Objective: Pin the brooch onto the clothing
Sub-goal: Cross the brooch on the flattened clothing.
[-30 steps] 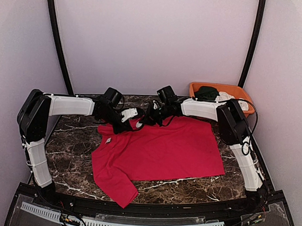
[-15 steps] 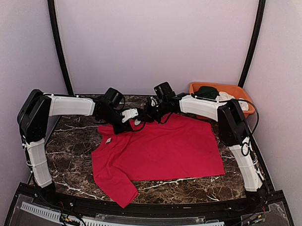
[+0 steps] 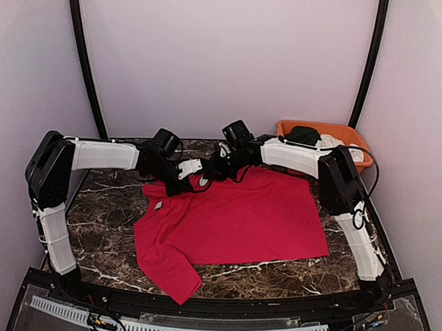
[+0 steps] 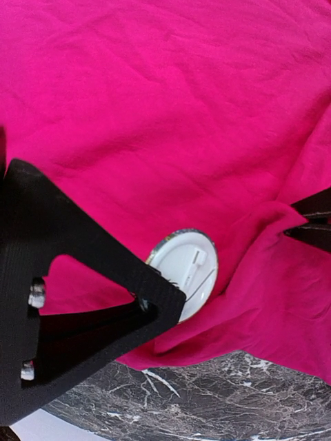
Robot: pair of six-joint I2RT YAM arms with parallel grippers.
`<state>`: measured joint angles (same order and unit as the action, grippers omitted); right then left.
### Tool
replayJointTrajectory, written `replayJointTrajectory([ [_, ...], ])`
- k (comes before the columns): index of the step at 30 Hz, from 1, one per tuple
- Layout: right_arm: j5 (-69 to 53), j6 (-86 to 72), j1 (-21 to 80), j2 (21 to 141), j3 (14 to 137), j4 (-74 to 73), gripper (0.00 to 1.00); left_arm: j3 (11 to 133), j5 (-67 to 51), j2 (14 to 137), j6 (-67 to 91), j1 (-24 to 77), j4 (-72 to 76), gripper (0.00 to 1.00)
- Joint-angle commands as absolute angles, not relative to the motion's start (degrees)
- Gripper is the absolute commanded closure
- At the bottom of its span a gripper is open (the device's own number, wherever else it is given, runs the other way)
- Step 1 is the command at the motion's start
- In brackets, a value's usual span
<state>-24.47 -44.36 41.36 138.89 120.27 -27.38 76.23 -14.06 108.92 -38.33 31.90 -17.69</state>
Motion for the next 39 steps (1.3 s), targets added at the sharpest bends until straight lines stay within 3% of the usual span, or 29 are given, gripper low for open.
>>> replayJointTrajectory([
  [1,-23.76,-43.37,42.08,139.08,119.71,-27.86,1.0,76.11,-13.72,107.76,-38.33,32.34,-18.17,0.99],
  [39,-28.02,-47.05,43.51,141.58,122.13,-24.98,1.0,76.27,-14.98,107.93,-38.49,32.95,-18.57,0.99],
])
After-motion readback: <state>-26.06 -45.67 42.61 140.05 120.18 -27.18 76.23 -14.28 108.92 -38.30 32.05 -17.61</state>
